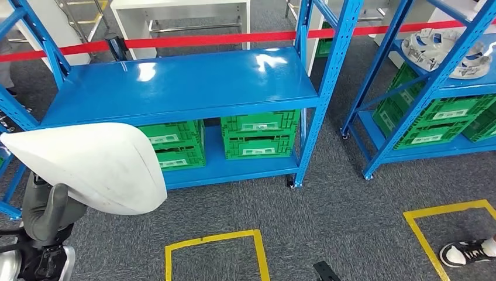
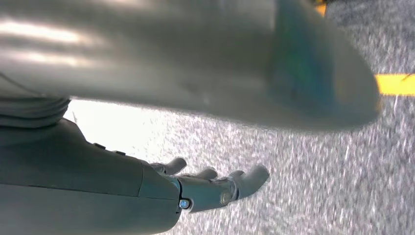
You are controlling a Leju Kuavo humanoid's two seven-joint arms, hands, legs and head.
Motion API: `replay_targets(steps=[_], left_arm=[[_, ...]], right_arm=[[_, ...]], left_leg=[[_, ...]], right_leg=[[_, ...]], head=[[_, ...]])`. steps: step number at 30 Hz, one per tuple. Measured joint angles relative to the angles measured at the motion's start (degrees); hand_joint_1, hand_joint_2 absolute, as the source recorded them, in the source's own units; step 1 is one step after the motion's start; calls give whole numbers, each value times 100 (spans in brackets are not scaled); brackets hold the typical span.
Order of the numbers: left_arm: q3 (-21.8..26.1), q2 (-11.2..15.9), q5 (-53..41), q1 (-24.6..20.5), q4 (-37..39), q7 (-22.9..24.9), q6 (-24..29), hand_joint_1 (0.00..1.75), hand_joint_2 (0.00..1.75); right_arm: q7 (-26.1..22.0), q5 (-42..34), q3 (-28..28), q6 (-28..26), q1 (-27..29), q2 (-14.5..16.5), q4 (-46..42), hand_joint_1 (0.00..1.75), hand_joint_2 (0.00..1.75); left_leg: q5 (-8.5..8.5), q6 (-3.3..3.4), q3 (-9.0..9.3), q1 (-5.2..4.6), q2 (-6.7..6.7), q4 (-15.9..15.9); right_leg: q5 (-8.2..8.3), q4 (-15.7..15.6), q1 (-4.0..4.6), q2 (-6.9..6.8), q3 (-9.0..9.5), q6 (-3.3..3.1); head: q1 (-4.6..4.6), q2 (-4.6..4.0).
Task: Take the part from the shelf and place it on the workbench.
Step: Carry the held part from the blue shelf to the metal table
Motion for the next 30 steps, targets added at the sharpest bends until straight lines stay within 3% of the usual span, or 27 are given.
replay_targets(steps=[1, 2, 4, 6, 7, 8, 9, 10, 11, 13, 14, 16, 17, 18, 21, 22, 23, 24, 26, 28, 30], left_arm=[[-1, -4, 2, 42, -26, 5, 1, 175, 175], [-1, -5, 4, 82, -54, 11, 6, 175, 175], [13, 15, 21, 160, -113, -11, 32, 175, 175], [65, 42, 20, 328, -194, -76, 57, 175, 175], [100, 48, -28, 466, -243, -123, 54, 175, 175], [130, 44, -112, 624, -293, -174, 35, 175, 175], [151, 34, -219, 778, -343, -223, 9, 175, 175], [167, 15, -337, 907, -400, -269, -18, 175, 175], [180, -9, -435, 1003, -456, -303, -38, 175, 175], [208, -70, -571, 1147, -582, -335, -49, 175, 175], [220, -99, -611, 1218, -645, -332, -44, 175, 175], [236, -157, -651, 1362, -755, -307, -23, 175, 175], [239, -186, -657, 1406, -796, -293, -10, 175, 175], [242, -212, -655, 1439, -832, -284, 2, 175, 175], [248, -270, -652, 1523, -913, -277, 18, 175, 175], [249, -285, -652, 1547, -924, -276, 19, 175, 175], [249, -297, -652, 1565, -930, -275, 19, 175, 175], [249, -306, -652, 1581, -938, -275, 20, 175, 175], [250, -316, -653, 1606, -961, -275, 20, 175, 175], [252, -322, -648, 1616, -992, -259, 20, 175, 175], [253, -328, -643, 1621, -1024, -201, 29, 175, 175]], right_arm=[[16, 9, 0, -1, 6, 3, 4, 0, 0], [40, 21, 0, -1, 12, 5, 8, 0, 0], [86, 50, 0, -10, 17, 12, 16, 0, 0], [139, 73, 0, -24, 28, 26, 21, 0, 0], [162, 84, 0, -29, 41, 38, 23, 0, 0], [175, 92, 0, -33, 58, 53, 25, 0, 0], [174, 99, 0, -34, 75, 71, 26, 0, 0], [163, 108, 0, -36, 87, 89, 27, 0, 0], [149, 117, 0, -39, 92, 107, 27, 0, 0], [126, 149, 1, -43, 86, 139, 28, 0, 0], [122, 166, 3, -44, 83, 150, 28, 0, 0], [124, 195, 8, -44, 88, 166, 30, 0, 0], [128, 203, 9, -42, 94, 170, 32, 0, 0], [133, 209, 9, -40, 102, 177, 35, 0, 0], [140, 220, 12, -32, 107, 190, 39, 0, 0], [140, 221, 14, -33, 105, 190, 39, 0, 0], [140, 221, 15, -36, 104, 190, 39, 0, 0], [140, 222, 15, -39, 103, 190, 39, 0, 0], [140, 222, 15, -42, 95, 190, 39, 0, 0], [146, 230, 20, -41, 78, 191, 39, 0, 0], [164, 251, 31, -35, 65, 197, 40, 0, 0]], left_leg=[[26, -33, -16, 7, -6, -10], [-51, -69, -57, 13, -24, 23], [-545, -147, -185, 35, -66, 381], [-1119, -216, -287, 65, -80, 1054], [-1219, -239, -282, 78, -80, 1346], [-1179, -253, -217, 89, -81, 1508], [-1042, -261, -65, 98, -81, 1485], [-886, -265, 179, 108, -81, 1263], [-836, -263, 487, 114, -83, 881], [-964, -212, 1029, 94, -96, 99], [-1055, -164, 1150, 75, -100, -114], [-1020, -34, 1124, 52, -91, -183], [-961, 30, 1072, 52, -82, -184], [-885, 88, 1001, 57, -75, -193], [-648, 160, 736, 58, -64, -184], [-575, 160, 643, 51, -62, -167], [-505, 156, 543, 44, -61, -142], [-438, 148, 439, 40, -61, -110], [-325, 116, 242, 37, -60, -38], [-235, 60, 132, 30, -52, 17], [-142, -12, 106, 31, -42, 10]], right_leg=[[60, -31, -10, -15, -45, -39], [141, -55, -24, -30, -100, -82], [323, -94, -56, -60, -259, -141], [482, -96, -64, -60, -445, -153], [557, -91, -67, -57, -537, -146], [630, -83, -69, -57, -633, -135], [701, -70, -73, -58, -730, -119], [767, -52, -77, -60, -821, -98], [825, -28, -78, -64, -902, -72], [926, 12, -74, -70, -988, -8], [976, 10, -72, -73, -995, 30], [1076, -30, -86, -75, -995, 116], [1034, -9, -97, -70, -1021, 153], [861, 104, -104, -63, -1072, 186], [-69, 1061, -109, -49, -1291, 244], [-220, 1404, -108, -47, -1321, 249], [-220, 1611, -106, -46, -1283, 245], [-109, 1619, -103, -45, -1144, 231], [105, 1019, -89, -41, -568, 178], [33, 230, -52, -35, -19, 117], [-43, -60, -20, -29, 108, 59]], head=[[8, 0], [4, 0], [-2, 0], [-8, 0], [-8, 0], [-9, 0], [-10, 0], [-9, 0], [-10, 0], [-4, 0], [-12, 0], [-32, 0], [-42, 0], [-37, 0], [-16, 0], [-15, 0], [-14, 0], [-13, 0], [-13, 0], [-13, 0], [-6, 0]])
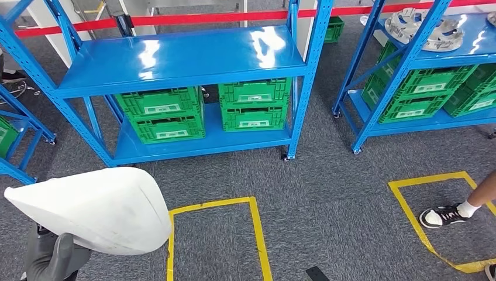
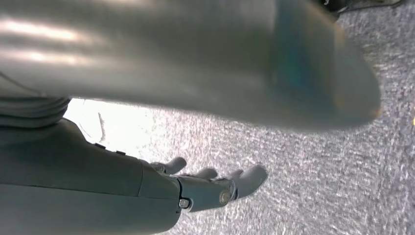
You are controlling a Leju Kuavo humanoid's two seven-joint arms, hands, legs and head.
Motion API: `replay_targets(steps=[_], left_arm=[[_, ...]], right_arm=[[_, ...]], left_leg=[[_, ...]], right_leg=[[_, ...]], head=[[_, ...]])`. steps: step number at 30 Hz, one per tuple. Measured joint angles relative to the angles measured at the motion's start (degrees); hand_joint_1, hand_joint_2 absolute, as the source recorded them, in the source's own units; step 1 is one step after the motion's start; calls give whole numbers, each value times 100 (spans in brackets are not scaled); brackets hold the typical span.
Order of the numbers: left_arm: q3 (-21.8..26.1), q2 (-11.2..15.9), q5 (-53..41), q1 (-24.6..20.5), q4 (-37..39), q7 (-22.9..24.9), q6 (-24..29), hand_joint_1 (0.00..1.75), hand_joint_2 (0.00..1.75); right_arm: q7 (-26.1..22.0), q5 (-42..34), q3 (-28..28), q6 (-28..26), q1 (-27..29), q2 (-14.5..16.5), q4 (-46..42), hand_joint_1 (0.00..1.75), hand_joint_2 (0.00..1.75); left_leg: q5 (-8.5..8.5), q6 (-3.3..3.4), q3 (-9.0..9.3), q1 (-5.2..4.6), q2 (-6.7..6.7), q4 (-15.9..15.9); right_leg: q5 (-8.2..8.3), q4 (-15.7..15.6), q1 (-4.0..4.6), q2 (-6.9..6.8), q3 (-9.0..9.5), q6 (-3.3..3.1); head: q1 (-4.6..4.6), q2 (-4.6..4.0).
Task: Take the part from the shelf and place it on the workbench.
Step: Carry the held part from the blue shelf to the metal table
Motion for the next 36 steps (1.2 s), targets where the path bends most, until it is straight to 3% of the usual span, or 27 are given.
replay_targets(steps=[2, 3, 4, 6, 7, 8, 9, 11, 13, 14, 15, 17, 18, 19, 21, 22, 23, 24, 25, 26, 27, 29, 30, 32, 33, 34, 36], left_arm=[[1, -4, 8, 21, -48, 85, 31, 175, 175], [1, -5, 25, 40, -81, 136, 55, 175, 175], [1, -5, 54, 60, -114, 193, 74, 175, 175], [-1, -8, 126, 89, -154, 314, 98, 175, 175], [-1, -13, 155, 99, -161, 354, 100, 175, 175], [-2, -19, 171, 111, -163, 373, 99, 175, 175], [1, -26, 171, 134, -174, 358, 98, 175, 175], [50, -39, 101, 234, -279, 234, 112, 175, 175], [209, -47, -10, 410, -505, 15, 148, 175, 175], [328, -49, -46, 502, -626, -81, 145, 175, 175], [443, -52, -53, 567, -714, -132, 117, 175, 175], [590, -63, 17, 578, -755, -56, 20, 175, 175], [607, -73, 75, 510, -708, 40, -24, 175, 175], [602, -91, 131, 406, -639, 134, -55, 175, 175], [548, -138, 216, 120, -440, 251, -100, 175, 175], [498, -161, 258, -43, -322, 282, -113, 175, 175], [436, -183, 308, -207, -199, 314, -122, 175, 175], [365, -202, 370, -373, -78, 366, -118, 175, 175], [286, -225, 449, -546, 37, 438, -98, 175, 175], [204, -250, 535, -719, 145, 524, -65, 175, 175], [122, -279, 615, -885, 238, 608, -23, 175, 175], [-3, -324, 687, -1163, 379, 708, 56, 175, 175], [-36, -337, 660, -1262, 427, 711, 96, 175, 175], [-53, -329, 555, -1363, 493, 647, 163, 175, 175], [-36, -304, 516, -1355, 508, 598, 178, 175, 175], [3, -261, 497, -1309, 504, 554, 169, 175, 175], [142, -149, 472, -1143, 445, 487, 114, 175, 175]], right_arm=[[5, 27, 14, 9, -7, 17, 3, 0, 0], [-9, 36, 18, 15, -11, 25, 4, 0, 0], [-37, 39, 21, 19, -15, 34, 5, 0, 0], [-128, 32, 21, 23, -15, 46, 5, 0, 0], [-184, 23, 21, 19, -11, 52, 5, 0, 0], [-239, 17, 21, 10, -8, 56, 5, 0, 0], [-291, 26, 22, -3, -7, 58, 5, 0, 0], [-387, 129, 38, -26, -9, 50, 5, 0, 0], [-468, 290, 96, -10, -8, 5, 5, 0, 0], [-482, 343, 131, 10, -8, -39, 5, 0, 0], [-463, 360, 158, 33, -7, -89, 5, 0, 0], [-304, 276, 172, 45, -8, -198, 5, 0, 0], [-178, 188, 160, 28, -10, -241, 5, 0, 0], [-46, 87, 136, -5, -13, -274, 5, 0, 0], [181, -122, 47, -96, -26, -301, 5, 0, 0], [255, -218, -10, -143, -31, -303, 5, 0, 0], [298, -316, -72, -185, -36, -301, 5, 0, 0], [308, -419, -136, -231, -38, -292, 5, 0, 0], [295, -524, -207, -286, -42, -277, 5, 0, 0], [275, -621, -284, -346, -49, -260, 5, 0, 0], [260, -699, -362, -402, -63, -241, 5, 0, 0], [255, -770, -492, -474, -96, -192, 5, 0, 0], [251, -764, -534, -482, -106, -161, 5, 0, 0], [234, -692, -575, -451, -95, -98, 6, 0, 0], [215, -635, -582, -409, -81, -74, 7, 0, 0], [179, -574, -584, -352, -67, -61, 7, 0, 0], [58, -460, -584, -222, -45, -51, 7, 0, 0]], left_leg=[[26, -76, -46, 13, -9, -13], [-96, -113, -102, 18, -21, 63], [-320, -151, -186, 23, -33, 243], [-904, -213, -368, 38, -44, 906], [-1080, -234, -424, 43, -45, 1262], [-1116, -244, -412, 44, -45, 1514], [-1025, -245, -314, 45, -45, 1594], [-736, -224, 190, 47, -45, 1162], [-811, -165, 877, 30, -44, 271], [-909, -123, 1099, 13, -45, -63], [-979, -70, 1193, -13, -48, -243], [-878, 45, 1114, -28, -51, -279], [-793, 105, 1037, -20, -55, -283], [-696, 150, 941, -3, -57, -294], [-510, 200, 722, 6, -64, -296], [-421, 201, 617, 3, -63, -288], [-331, 200, 508, -1, -61, -275], [-246, 192, 395, -3, -58, -254], [-165, 181, 278, -3, -54, -226], [-92, 167, 161, -3, -52, -193], [-30, 147, 60, -6, -48, -154], [77, 91, -64, -15, -27, -99], [132, 55, -90, -17, -11, -97], [226, -17, -114, -12, 9, -119], [169, -53, -152, -5, 2, -80], [0, -88, -209, 2, -11, 52], [-600, -156, -378, 24, -38, 654]], right_leg=[[113, -20, -11, -15, -93, -85], [192, -39, -21, -27, -157, -132], [276, -55, -33, -38, -235, -169], [432, -56, -36, -45, -425, -197], [512, -48, -35, -49, -532, -193], [592, -37, -34, -56, -638, -186], [669, -23, -34, -62, -744, -178], [811, 12, -35, -65, -928, -152], [929, 44, -23, -45, -1036, -104], [986, 46, -20, -37, -1052, -70], [1045, 30, -21, -34, -1054, -28], [1127, 3, -37, -37, -1081, 60], [1032, 73, -43, -29, -1129, 96], [814, 248, -46, -15, -1201, 129], [163, 911, -47, 12, -1370, 180], [-67, 1286, -47, 17, -1429, 199], [-148, 1576, -47, 17, -1440, 209], [-82, 1708, -47, 17, -1375, 210], [70, 1640, -48, 17, -1210, 203], [213, 1363, -47, 16, -938, 188], [245, 935, -40, 16, -588, 159], [104, 137, -7, 18, -55, 81], [33, -61, 15, 20, 40, 39], [103, -121, 23, 12, -27, -41], [167, -124, 10, 2, -76, -87], [238, -136, -9, -8, -135, -131], [385, -142, -26, -13, -298, -185]], head=[[7, 0], [2, 0], [-1, 0], [-7, 0], [-6, 0], [-7, 0], [-8, 0], [-8, 0], [-4, 0], [-12, 0], [-23, 0], [-48, 0], [-41, 0], [-26, 0], [5, 0], [11, 0], [13, 0], [16, 0], [16, 0], [18, 0], [19, 0], [18, 0], [22, 0], [35, 0], [35, 0], [31, 0], [17, 0]])
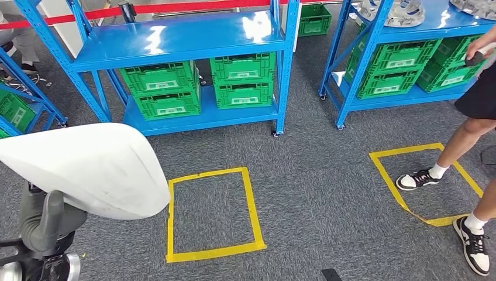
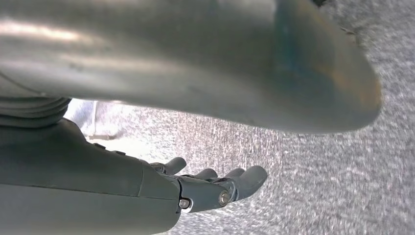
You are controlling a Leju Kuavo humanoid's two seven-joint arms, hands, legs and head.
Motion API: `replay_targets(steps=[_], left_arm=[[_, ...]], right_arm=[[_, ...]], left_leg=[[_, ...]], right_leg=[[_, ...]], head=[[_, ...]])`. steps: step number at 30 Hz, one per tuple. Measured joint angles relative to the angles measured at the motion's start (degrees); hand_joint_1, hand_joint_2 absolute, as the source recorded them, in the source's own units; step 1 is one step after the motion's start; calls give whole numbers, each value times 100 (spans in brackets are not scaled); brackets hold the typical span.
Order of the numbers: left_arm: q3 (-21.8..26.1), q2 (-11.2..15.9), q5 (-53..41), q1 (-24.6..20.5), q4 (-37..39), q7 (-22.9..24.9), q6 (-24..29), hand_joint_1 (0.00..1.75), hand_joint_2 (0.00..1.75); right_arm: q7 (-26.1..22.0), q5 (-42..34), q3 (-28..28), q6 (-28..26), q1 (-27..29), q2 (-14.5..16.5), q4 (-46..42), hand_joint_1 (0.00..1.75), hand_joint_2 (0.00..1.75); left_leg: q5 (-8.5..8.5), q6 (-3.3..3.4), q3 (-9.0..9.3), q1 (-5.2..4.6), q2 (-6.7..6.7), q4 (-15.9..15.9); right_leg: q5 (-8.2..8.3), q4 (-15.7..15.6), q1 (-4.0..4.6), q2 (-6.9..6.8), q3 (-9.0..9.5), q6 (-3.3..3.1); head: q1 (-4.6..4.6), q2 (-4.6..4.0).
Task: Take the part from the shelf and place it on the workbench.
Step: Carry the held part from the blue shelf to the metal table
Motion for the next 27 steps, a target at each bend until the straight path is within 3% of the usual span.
replay_targets(steps=[1, 2, 3, 4, 6, 8, 9, 11, 12, 13, 14, 16, 17, 18, 19, 21, 23, 24, 27], left_arm=[[77, 48, -21, 88, -38, -23, -27, 175, 175], [141, 84, -45, 168, -72, -41, -44, 175, 175], [186, 110, -62, 233, -99, -55, -53, 175, 175], [221, 135, -74, 288, -127, -67, -58, 175, 175], [270, 178, -79, 358, -185, -81, -52, 175, 175], [299, 206, -80, 383, -237, -85, -35, 175, 175], [308, 214, -81, 392, -255, -87, -28, 175, 175], [325, 225, -83, 422, -271, -91, -17, 175, 175], [328, 229, -93, 431, -274, -95, -6, 175, 175], [329, 234, -109, 437, -274, -109, 14, 175, 175], [331, 246, -132, 438, -272, -133, 38, 175, 175], [341, 289, -169, 436, -259, -203, 82, 175, 175], [351, 317, -176, 436, -245, -234, 95, 175, 175], [362, 339, -176, 432, -227, -257, 103, 175, 175], [373, 362, -173, 426, -204, -275, 108, 175, 175], [390, 403, -164, 401, -164, -297, 130, 175, 175], [410, 435, -140, 366, -140, -302, 164, 175, 175], [417, 447, -123, 350, -130, -296, 182, 175, 175], [425, 490, -81, 334, -92, -273, 214, 175, 175]], right_arm=[[-64, 43, 0, 48, 6, 0, 0, 0, 0], [-117, 73, 0, 83, 11, 0, 0, 0, 0], [-155, 97, 1, 108, 12, 0, 0, 0, 0], [-185, 122, 4, 130, 11, 0, 0, 0, 0], [-230, 166, 16, 160, 5, 0, 0, 0, 0], [-256, 192, 29, 165, 0, 0, 0, 0, 0], [-263, 199, 33, 165, -2, 0, 0, 0, 0], [-277, 202, 37, 165, 1, -2, 0, 0, 0], [-296, 200, 38, 165, 5, -5, 0, 0, 0], [-328, 199, 39, 167, 9, -7, 0, 0, 0], [-369, 197, 39, 172, 11, -9, 0, 0, 0], [-436, 200, 39, 181, 9, -9, 0, 0, 0], [-450, 204, 39, 184, 9, -9, 0, 0, 0], [-448, 207, 39, 185, 10, -9, 0, 0, 0], [-433, 209, 39, 186, 11, -10, 0, 0, 0], [-362, 210, 39, 185, 8, -13, 0, 0, 0], [-263, 211, 39, 174, 1, -17, 0, 0, 0], [-218, 210, 39, 166, 1, -19, 0, 0, 0], [-159, 195, 38, 144, 12, -20, 0, 0, 0]], left_leg=[[-267, -28, -65, 10, -5, 376], [-417, -50, -89, 19, -7, 686], [-424, -63, -42, 26, -7, 845], [-314, -69, 104, 34, -6, 811], [-92, -58, 659, 45, -8, 212], [-155, -12, 1229, 27, -19, -592], [-225, 18, 1359, 13, -26, -830], [-196, 102, 1337, 3, -23, -931], [-143, 151, 1301, 11, -12, -941], [-80, 204, 1258, 20, 1, -948], [-13, 246, 1204, 32, 14, -956], [108, 282, 1056, 25, 27, -940], [169, 283, 970, 21, 30, -928], [228, 280, 878, 17, 34, -910], [283, 273, 787, 15, 35, -887], [370, 243, 623, 16, 33, -823], [440, 187, 514, 6, 34, -766], [476, 152, 487, 4, 39, -753], [541, 46, 446, 11, 37, -751]], right_leg=[[73, 5, -2, -1, -95, -5], [146, 15, -2, -7, -194, 1], [216, 30, -3, -19, -295, 10], [283, 51, -6, -31, -400, 24], [404, 103, -13, -47, -591, 63], [516, 138, -9, -57, -709, 120], [572, 135, -8, -62, -734, 150], [678, 101, -16, -60, -759, 215], [647, 122, -23, -49, -785, 250], [513, 231, -27, -35, -837, 284], [278, 459, -31, -23, -919, 313], [-292, 1202, -40, -10, -1117, 354], [-452, 1554, -42, -10, -1179, 365], [-477, 1760, -42, -10, -1163, 368], [-393, 1764, -41, -10, -1048, 363], [-146, 1158, -39, -7, -520, 325], [-151, 371, -16, 1, 4, 262], [-199, 148, 1, 8, 130, 231], [-133, 50, 7, 5, 93, 132]], head=[[-4, 0], [-4, 0], [-5, 0], [-4, 0], [-5, 0], [0, 0], [1, 0], [0, 0], [0, 0], [8, 0], [14, 0], [31, 0], [31, 0], [31, 0], [31, 0], [32, 0], [29, 0], [32, 0], [42, 0]])
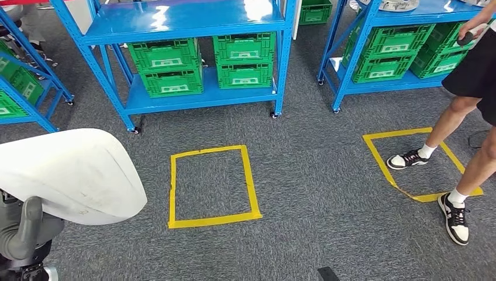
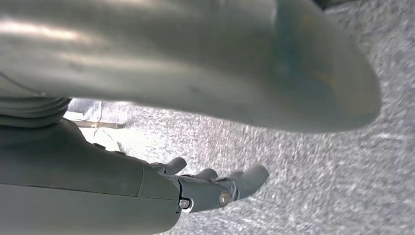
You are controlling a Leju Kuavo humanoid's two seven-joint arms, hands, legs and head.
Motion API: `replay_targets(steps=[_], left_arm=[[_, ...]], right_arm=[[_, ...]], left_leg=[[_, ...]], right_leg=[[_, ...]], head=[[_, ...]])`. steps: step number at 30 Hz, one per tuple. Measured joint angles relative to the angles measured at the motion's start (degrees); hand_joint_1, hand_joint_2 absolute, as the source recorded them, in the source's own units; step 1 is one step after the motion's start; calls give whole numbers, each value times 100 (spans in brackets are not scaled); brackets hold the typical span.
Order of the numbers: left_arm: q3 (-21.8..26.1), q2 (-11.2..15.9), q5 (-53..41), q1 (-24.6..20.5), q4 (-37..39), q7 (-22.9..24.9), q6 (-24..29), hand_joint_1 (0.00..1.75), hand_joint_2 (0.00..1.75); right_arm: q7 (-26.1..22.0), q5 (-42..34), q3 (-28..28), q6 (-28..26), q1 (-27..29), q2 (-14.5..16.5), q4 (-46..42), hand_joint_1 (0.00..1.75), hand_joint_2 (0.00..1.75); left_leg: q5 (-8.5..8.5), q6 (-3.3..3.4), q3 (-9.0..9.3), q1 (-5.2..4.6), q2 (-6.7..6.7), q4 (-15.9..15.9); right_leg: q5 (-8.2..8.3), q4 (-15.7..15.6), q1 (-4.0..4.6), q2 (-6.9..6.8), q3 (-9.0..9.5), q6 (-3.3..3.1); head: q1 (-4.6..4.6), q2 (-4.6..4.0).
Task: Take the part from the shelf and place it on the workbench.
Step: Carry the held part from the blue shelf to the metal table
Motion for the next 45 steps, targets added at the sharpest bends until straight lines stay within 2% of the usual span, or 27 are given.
replay_targets(steps=[2, 4, 5, 6, 7, 9, 10, 12, 13, 15, 17, 20, 21, 22, 23, 26, 28, 30, 32, 35, 36, 37, 39, 41, 42, 43, 45], left_arm=[[3, 37, 9, -11, 30, 3, 5, 175, 175], [2, 54, 8, -32, 64, 25, 33, 175, 175], [1, 55, -10, -41, 81, 46, 76, 175, 175], [-1, 53, -50, -46, 98, 73, 147, 175, 175], [-1, 51, -111, -50, 110, 93, 239, 175, 175], [2, 45, -245, -58, 121, 86, 427, 175, 175], [3, 43, -283, -71, 119, 69, 492, 175, 175], [3, 34, -297, -105, 110, 37, 555, 175, 175], [2, 31, -294, -116, 108, 25, 569, 175, 175], [5, 26, -289, -120, 114, -13, 581, 175, 175], [9, 21, -289, -123, 120, -71, 580, 175, 175], [13, -6, -310, -92, 117, -122, 562, 175, 175], [14, -21, -349, -62, 110, -121, 558, 175, 175], [18, -38, -407, -23, 98, -121, 559, 175, 175], [24, -59, -480, 14, 81, -123, 564, 175, 175], [41, -115, -607, 62, 23, -149, 585, 175, 175], [61, -136, -609, 62, 10, -166, 601, 175, 175], [111, -148, -609, 74, 4, -211, 617, 175, 175], [187, -155, -609, 86, -15, -296, 616, 175, 175], [267, -156, -619, 100, -26, -379, 594, 175, 175], [277, -157, -635, 107, -26, -394, 587, 175, 175], [283, -161, -666, 111, -29, -403, 583, 175, 175], [288, -172, -748, 108, -55, -408, 588, 175, 175], [304, -182, -807, 96, -106, -413, 600, 175, 175], [317, -186, -819, 92, -133, -416, 605, 175, 175], [338, -190, -820, 89, -153, -417, 605, 175, 175], [387, -194, -815, 97, -180, -413, 606, 175, 175]], right_arm=[[8, -30, -2, -23, -2, -2, 0, 0, 0], [18, -55, -5, -35, -9, -4, 0, 0, 0], [17, -58, -7, -29, -8, -4, 0, 0, 0], [9, -61, -8, -15, -6, -4, 0, 0, 0], [-4, -63, -9, 1, -4, -3, 0, 0, 0], [-27, -62, -9, 21, -2, 0, 0, 0, 0], [-31, -58, -9, 22, 2, 2, 0, 0, 0], [-26, -49, -9, 21, 15, 3, 0, 0, 0], [-25, -46, -9, 21, 18, 4, 0, 0, 0], [-25, -45, -10, 21, 15, 2, 0, 0, 0], [-30, -41, -11, 25, 15, -1, 0, 0, 0], [-4, 4, -11, 32, 20, -12, 0, 0, 0], [14, 26, -11, 34, 21, -19, 0, 0, 0], [31, 42, -11, 39, 22, -26, 0, 0, 0], [41, 54, -11, 48, 22, -32, 0, 0, 0], [54, 85, -10, 90, 22, -63, 0, 0, 0], [63, 114, -9, 115, 17, -85, 0, 0, 0], [45, 131, -9, 127, 11, -96, 0, 0, 0], [-4, 142, -9, 143, 11, -110, -1, 0, 0], [-38, 172, -9, 173, 23, -121, 0, 0, 0], [-34, 188, -9, 190, 27, -122, 0, 0, 0], [-27, 205, -8, 206, 26, -123, 0, 0, 0], [-15, 227, -5, 224, 19, -122, 0, 0, 0], [-24, 243, -3, 225, 13, -123, -1, 0, 0], [-26, 253, -2, 225, 10, -124, -1, 0, 0], [-21, 268, 1, 225, 7, -126, -1, 0, 0], [5, 299, 3, 225, -3, -127, 0, 0, 0]], left_leg=[[-321, -64, -124, 11, -24, 278], [-871, -116, -330, 27, -37, 960], [-1037, -137, -407, 31, -38, 1326], [-1060, -149, -430, 34, -37, 1587], [-952, -157, -381, 38, -36, 1693], [-599, -156, 19, 44, 23, 1306], [-555, -152, 330, 36, 117, 883], [-708, -78, 818, 4, 275, 124], [-797, -24, 905, -16, 292, -60], [-776, 103, 857, -24, 201, -111], [-682, 203, 786, -15, 96, -120], [-550, 258, 657, -17, -63, -97], [-515, 257, 611, -24, -126, -77], [-486, 249, 567, -29, -194, -53], [-466, 238, 524, -33, -263, -29], [-429, 188, 441, -36, -432, 28], [-395, 130, 396, -25, -517, 34], [-366, 65, 346, -16, -587, 24], [-496, 1, 245, -23, -438, 193], [-1072, -102, -191, 6, -137, 1183], [-1191, -129, -315, 23, -113, 1479], [-1195, -150, -345, 39, -95, 1584], [-921, -170, -64, 59, -6, 1131], [-635, -137, 362, 55, 267, 349], [-568, -100, 476, 44, 357, 117], [-552, -54, 501, 33, 400, 32], [-508, 39, 464, 24, 261, 31]], right_leg=[[122, -28, -26, -20, -95, -79], [238, -30, -28, -27, -244, -117], [295, -27, -27, -27, -329, -116], [351, -22, -27, -28, -415, -110], [406, -13, -28, -43, -499, -102], [511, 27, -32, -89, -652, -76], [549, 60, -25, -116, -711, -57], [607, 120, -6, -178, -772, 0], [629, 131, -4, -224, -777, 32], [654, 145, -21, -315, -775, 110], [441, 401, -40, -237, -869, 183], [-240, 1489, -45, -38, -1250, 228], [-351, 1740, -39, -21, -1312, 223], [-352, 1785, -33, -10, -1271, 208], [-249, 1581, -24, 14, -1106, 183], [107, 420, 2, 267, -392, 81], [129, 148, 26, 331, -257, 52], [175, 103, 23, 213, -254, 12], [225, 28, -6, 90, -240, -52], [255, 8, -14, -109, -274, -93], [256, 23, -15, -182, -296, -92], [256, 41, -17, -258, -317, -90], [251, 82, -25, -406, -346, -77], [233, 130, -15, -529, -353, -33], [225, 146, -7, -580, -347, 3], [222, 154, -2, -632, -338, 42], [227, 142, -10, -742, -314, 124]], head=[[-9, 0], [-16, 0], [-18, 0], [-16, 0], [-17, 0], [-18, 0], [-19, 0], [-18, 0], [-18, 0], [-22, 0], [-22, 0], [-20, 0], [-21, 0], [-20, 0], [-20, 0], [-21, 0], [-22, 0], [-19, 0], [-36, 0], [-71, 0], [-70, 0], [-70, 0], [-70, 0], [-66, 0], [-62, 0], [-58, 0], [-55, 0]])
